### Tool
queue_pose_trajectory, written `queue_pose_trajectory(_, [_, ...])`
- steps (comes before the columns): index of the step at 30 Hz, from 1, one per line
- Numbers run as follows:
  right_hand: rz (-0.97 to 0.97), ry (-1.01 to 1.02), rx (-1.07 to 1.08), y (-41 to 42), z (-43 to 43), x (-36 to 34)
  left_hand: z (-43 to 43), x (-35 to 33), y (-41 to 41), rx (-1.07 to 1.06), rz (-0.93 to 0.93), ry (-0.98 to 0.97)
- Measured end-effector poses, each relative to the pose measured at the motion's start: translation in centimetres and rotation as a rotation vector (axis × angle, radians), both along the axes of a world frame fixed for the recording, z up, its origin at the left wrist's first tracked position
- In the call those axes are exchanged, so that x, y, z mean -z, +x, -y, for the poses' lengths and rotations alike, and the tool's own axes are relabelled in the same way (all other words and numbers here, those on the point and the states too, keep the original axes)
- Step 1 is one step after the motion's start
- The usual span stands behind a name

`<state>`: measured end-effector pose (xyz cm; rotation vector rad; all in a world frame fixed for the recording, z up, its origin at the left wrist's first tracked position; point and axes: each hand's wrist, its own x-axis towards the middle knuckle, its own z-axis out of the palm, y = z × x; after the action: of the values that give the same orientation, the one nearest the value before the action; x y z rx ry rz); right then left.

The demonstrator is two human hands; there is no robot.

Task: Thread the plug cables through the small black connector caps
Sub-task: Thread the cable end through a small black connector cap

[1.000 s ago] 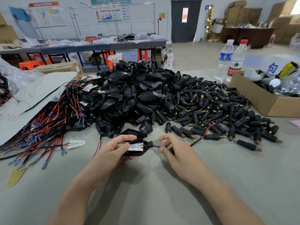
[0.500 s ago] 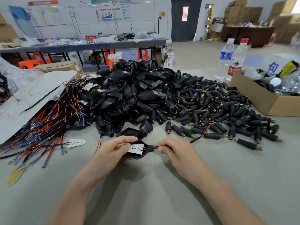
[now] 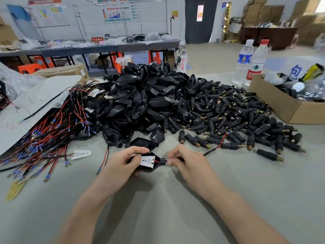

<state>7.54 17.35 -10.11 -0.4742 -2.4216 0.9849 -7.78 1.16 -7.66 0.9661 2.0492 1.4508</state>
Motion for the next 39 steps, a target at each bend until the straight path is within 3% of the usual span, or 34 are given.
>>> queue_pose_trajectory(8, [0.032, 0.007, -0.043, -0.1, -0.1, -0.2, 0.3, -0.1, -1.0, -0.021, -0.062, -0.019])
queue_pose_trajectory(12, [0.107, 0.169, -0.023, 0.5, -1.1, -0.6, 1.5, 0.0, -2.5, -0.1, -0.301, -0.14])
queue_pose_trajectory(17, [-0.061, 0.242, 0.321, 2.7, -4.7, -1.3, 1.4, 0.1, -2.1, -0.242, -0.586, -0.189])
queue_pose_trajectory(19, [-0.05, 0.214, 0.475, 3.8, -6.0, -1.4, 0.2, 0.2, -0.6, -0.3, -0.754, -0.118])
queue_pose_trajectory(22, [0.09, 0.187, 0.521, 5.0, -7.2, -1.3, -2.4, 0.6, 3.4, -0.137, -0.877, -0.035])
queue_pose_trajectory(25, [0.287, 0.231, 0.472, 5.5, -7.7, -0.9, -5.1, 1.6, 5.9, 0.069, -0.935, -0.059])
queue_pose_trajectory(28, [0.263, 0.231, 0.476, 5.5, -7.9, -0.8, -7.6, 2.0, 7.2, 0.157, -0.897, -0.156])
queue_pose_trajectory(32, [0.198, 0.229, 0.475, 5.3, -8.2, -0.7, -10.5, 2.2, 8.1, 0.149, -0.944, -0.233])
queue_pose_trajectory(39, [0.102, 0.1, 0.272, 4.7, -7.3, -0.5, -11.9, 2.1, 8.7, 0.064, -0.951, -0.213])
